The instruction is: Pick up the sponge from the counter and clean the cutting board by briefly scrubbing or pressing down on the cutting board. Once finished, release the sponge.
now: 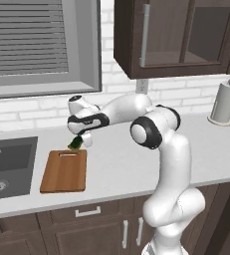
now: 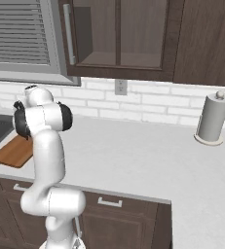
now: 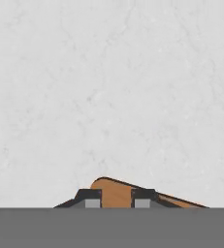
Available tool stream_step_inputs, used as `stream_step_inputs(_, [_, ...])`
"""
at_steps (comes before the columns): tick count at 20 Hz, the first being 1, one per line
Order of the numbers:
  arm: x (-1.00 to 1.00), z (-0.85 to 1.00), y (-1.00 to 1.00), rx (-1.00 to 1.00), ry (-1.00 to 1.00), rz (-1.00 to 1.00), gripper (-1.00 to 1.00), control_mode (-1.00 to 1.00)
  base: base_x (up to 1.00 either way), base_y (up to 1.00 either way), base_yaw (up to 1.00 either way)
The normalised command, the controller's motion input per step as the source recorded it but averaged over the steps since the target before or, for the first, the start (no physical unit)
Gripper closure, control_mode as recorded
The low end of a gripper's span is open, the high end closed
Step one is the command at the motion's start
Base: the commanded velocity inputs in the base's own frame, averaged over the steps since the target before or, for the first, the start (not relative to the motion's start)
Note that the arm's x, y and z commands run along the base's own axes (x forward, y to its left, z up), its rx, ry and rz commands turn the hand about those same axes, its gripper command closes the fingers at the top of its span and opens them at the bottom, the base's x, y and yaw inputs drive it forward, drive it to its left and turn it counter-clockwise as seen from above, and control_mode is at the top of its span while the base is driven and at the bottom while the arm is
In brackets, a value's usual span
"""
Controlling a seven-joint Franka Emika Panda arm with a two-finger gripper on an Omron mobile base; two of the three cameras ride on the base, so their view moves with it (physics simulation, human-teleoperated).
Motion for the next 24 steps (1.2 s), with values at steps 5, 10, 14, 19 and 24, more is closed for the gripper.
stream_step_inputs(5, [0.13,0.00,0.92,-0.13,0.05,-0.18,1.00,-1.00,0.00,0.00,0.00])
stream_step_inputs(10, [-0.45,-0.01,0.59,-0.02,0.00,-0.12,1.00,-1.00,0.00,0.00,0.00])
stream_step_inputs(14, [-0.80,-0.27,0.00,0.00,-0.07,-0.10,1.00,-1.00,0.00,0.00,0.00])
stream_step_inputs(19, [-0.97,-0.57,-0.07,0.00,-0.10,-0.10,1.00,-1.00,0.00,0.00,0.00])
stream_step_inputs(24, [-0.28,-0.49,0.14,0.01,-0.16,-0.09,1.00,-1.00,0.00,0.00,0.00])
